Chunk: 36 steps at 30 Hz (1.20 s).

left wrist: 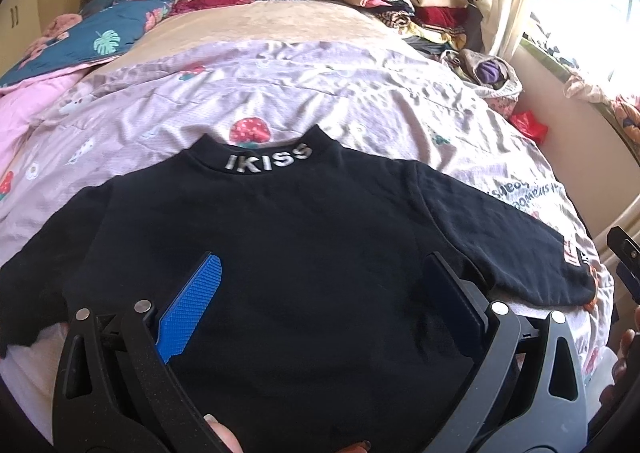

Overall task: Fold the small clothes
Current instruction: 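Move the right tool toward the orange cuff of the nearest sleeve, then close the right tool on the orange cuff and lift it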

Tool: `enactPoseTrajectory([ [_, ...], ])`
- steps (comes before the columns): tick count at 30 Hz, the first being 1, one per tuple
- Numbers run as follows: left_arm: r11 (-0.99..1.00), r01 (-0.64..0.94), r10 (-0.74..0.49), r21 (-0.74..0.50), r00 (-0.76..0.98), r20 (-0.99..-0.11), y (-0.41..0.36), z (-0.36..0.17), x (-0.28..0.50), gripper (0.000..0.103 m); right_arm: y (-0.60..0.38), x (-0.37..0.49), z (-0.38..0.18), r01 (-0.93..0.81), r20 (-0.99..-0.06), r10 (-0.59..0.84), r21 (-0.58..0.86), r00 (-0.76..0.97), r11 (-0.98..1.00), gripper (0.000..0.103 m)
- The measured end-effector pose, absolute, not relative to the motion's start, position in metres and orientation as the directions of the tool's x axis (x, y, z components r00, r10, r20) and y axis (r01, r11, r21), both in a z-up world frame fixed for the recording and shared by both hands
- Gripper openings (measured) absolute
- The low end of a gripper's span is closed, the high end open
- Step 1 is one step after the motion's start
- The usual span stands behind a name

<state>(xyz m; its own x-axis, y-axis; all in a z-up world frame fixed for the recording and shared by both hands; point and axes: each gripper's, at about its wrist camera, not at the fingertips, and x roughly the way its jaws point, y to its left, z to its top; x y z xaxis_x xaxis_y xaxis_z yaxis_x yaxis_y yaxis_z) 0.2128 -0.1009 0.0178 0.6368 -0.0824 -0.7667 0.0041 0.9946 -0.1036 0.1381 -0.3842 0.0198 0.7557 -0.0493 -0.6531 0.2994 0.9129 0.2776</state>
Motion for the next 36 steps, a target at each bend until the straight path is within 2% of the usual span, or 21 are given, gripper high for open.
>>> enactPoseTrajectory([
  [9,0.995,0.082,-0.092,-0.052,0.619,-0.780,-0.141,0.011,0.226,0.095,-0.432,0.135,-0.005,0.430,-0.695,-0.098,0.322,0.713,0.843,0.099],
  [15,0.991,0.129,-0.108,-0.038,0.596,-0.796,-0.166,0.001,0.238,0.095,-0.456,0.138,-0.037,0.524,-0.748,-0.064,0.397,0.660,0.753,0.099],
  [22,0.987,0.151,-0.131,-0.053,0.570,-0.811,-0.179,-0.015,0.245,0.095,-0.468,0.141,-0.069,0.587,-0.793,-0.047,0.408,0.607,0.699,0.099],
  [26,0.988,0.146,-0.119,-0.044,0.555,-0.823,-0.180,-0.023,0.251,0.095,-0.479,0.146,-0.085,0.590,-0.797,-0.030,0.422,0.604,0.688,0.099],
  [30,0.989,0.143,-0.115,-0.043,0.550,-0.827,-0.177,-0.027,0.253,0.095,-0.491,0.149,-0.088,0.558,-0.760,-0.023,0.455,0.649,0.693,0.097],
  [31,0.989,0.143,-0.115,-0.043,0.551,-0.827,-0.176,-0.027,0.253,0.095,-0.494,0.148,-0.088,0.558,-0.756,-0.029,0.456,0.654,0.693,0.087],
  [32,0.989,0.144,-0.116,-0.043,0.551,-0.826,-0.175,-0.027,0.253,0.095,-0.497,0.148,-0.088,0.563,-0.749,-0.050,0.450,0.661,0.694,0.069],
  [33,0.989,0.144,-0.115,-0.042,0.552,-0.826,-0.176,-0.027,0.253,0.095,-0.501,0.146,-0.088,0.573,-0.746,-0.074,0.440,0.662,0.691,0.060],
  [34,0.989,0.143,-0.114,-0.041,0.554,-0.825,-0.174,-0.027,0.253,0.095,-0.504,0.145,-0.088,0.573,-0.741,-0.078,0.444,0.668,0.689,0.043],
  [35,0.989,0.142,-0.116,-0.043,0.553,-0.825,-0.172,-0.027,0.253,0.095,-0.507,0.144,-0.089,0.567,-0.733,-0.070,0.458,0.676,0.685,0.031],
  [36,0.989,0.142,-0.119,-0.048,0.552,-0.825,-0.171,-0.027,0.253,0.095,-0.510,0.143,-0.089,0.554,-0.721,-0.050,0.485,0.691,0.677,0.027],
])
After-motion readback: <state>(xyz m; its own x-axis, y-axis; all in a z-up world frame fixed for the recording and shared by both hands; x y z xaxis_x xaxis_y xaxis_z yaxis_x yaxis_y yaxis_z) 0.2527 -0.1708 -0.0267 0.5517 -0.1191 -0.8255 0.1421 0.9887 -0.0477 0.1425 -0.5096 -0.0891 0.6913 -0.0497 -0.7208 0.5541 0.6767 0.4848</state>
